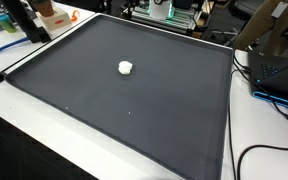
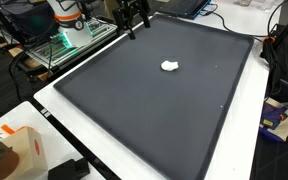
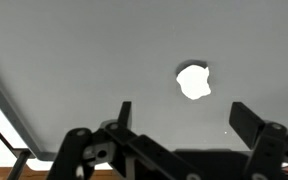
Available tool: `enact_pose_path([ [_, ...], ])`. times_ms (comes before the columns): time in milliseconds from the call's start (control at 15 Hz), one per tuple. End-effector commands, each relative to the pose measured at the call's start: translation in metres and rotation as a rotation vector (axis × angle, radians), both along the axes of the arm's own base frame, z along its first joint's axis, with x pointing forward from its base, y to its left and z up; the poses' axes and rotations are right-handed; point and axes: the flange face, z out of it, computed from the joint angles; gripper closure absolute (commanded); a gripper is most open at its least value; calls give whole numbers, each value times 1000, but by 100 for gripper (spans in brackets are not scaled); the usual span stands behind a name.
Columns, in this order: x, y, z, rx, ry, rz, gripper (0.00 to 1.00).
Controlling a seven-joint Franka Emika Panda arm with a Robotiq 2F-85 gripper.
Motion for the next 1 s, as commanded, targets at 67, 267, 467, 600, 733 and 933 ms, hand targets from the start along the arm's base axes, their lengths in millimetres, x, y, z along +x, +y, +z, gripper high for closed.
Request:
enact_pose_path([
  [67, -48, 22, 48, -35, 124, 42, 0],
  [267, -74, 22, 83, 8, 217, 158, 0],
  [467, -53, 26, 78, 0, 187, 106, 0],
  [600, -52, 26, 75, 0, 191, 108, 0],
  [733, -49, 26, 68, 1, 203, 107, 0],
  [933, -71, 47, 63, 107, 313, 94, 0],
])
